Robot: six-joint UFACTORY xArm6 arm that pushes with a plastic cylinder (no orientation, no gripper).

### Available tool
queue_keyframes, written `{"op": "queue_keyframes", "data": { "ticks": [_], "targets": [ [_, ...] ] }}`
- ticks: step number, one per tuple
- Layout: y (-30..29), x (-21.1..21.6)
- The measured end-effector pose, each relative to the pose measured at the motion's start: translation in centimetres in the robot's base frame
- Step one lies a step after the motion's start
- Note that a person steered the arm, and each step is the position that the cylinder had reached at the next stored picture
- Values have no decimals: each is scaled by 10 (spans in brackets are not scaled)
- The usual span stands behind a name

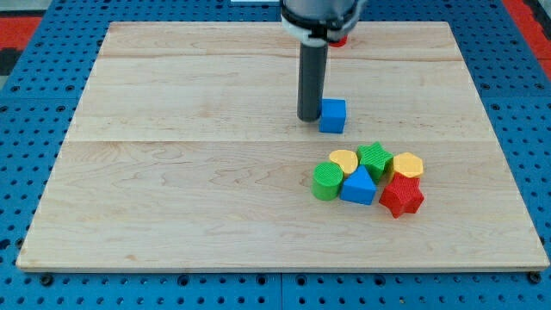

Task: Push the blue cube into a group of blocks

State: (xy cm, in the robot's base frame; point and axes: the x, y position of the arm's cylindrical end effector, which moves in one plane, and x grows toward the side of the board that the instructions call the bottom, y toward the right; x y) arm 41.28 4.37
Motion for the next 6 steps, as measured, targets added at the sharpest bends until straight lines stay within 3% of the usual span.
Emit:
{"op": "queue_keyframes", "data": {
  "ticks": [1, 2, 3, 4, 6],
  "targets": [
    [10, -43],
    [34, -40],
    [54, 13],
    [63, 5],
    [153, -162]
  ]
}}
